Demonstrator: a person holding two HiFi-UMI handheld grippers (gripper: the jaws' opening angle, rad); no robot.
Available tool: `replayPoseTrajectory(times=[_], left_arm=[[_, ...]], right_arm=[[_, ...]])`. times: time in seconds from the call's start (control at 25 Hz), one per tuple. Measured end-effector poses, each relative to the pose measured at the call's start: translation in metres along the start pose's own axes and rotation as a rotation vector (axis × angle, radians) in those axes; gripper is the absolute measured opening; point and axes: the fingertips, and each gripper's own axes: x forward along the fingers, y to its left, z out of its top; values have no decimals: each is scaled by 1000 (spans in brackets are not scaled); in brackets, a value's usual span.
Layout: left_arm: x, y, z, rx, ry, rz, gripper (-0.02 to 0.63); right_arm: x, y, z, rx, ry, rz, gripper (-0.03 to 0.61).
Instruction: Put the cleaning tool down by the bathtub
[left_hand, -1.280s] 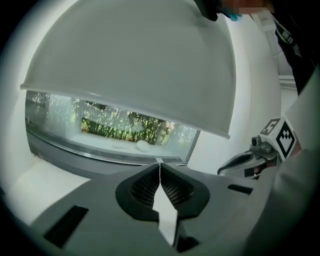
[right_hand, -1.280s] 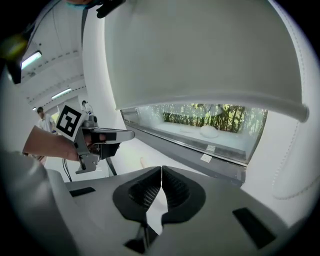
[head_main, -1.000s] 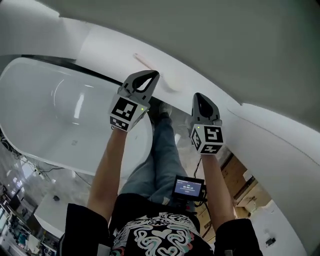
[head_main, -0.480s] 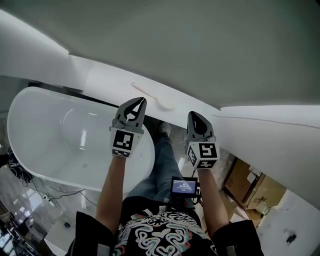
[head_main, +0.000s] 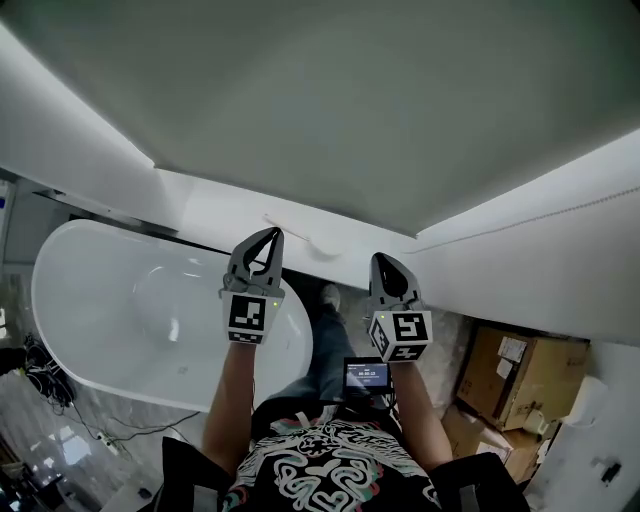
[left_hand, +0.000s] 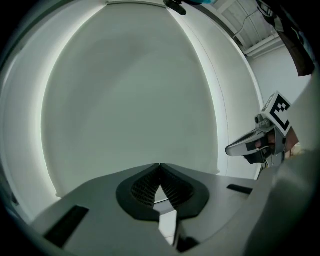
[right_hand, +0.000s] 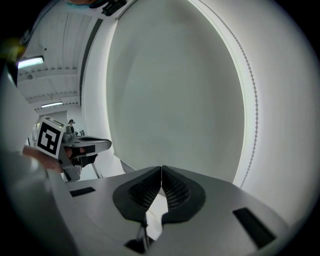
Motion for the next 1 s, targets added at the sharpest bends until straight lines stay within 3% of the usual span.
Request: replayPoseTrajectory(times=[0.4,0.6,0.8,1.0], left_arm=[[-39,9,50,-7,-47,48,18],[-54,14,77,12,-90,111,18],[-75,10,102,13,-130,130,18],[-87,10,102,-24,-143,135,18]], right_arm=[[-31,15,61,9,-131,-23,28],[-53,17,88,-19,-184,-42,28],[-71,26,104,-57,-227,-37,28],[-72,39,110,-94,-226,-12,28]])
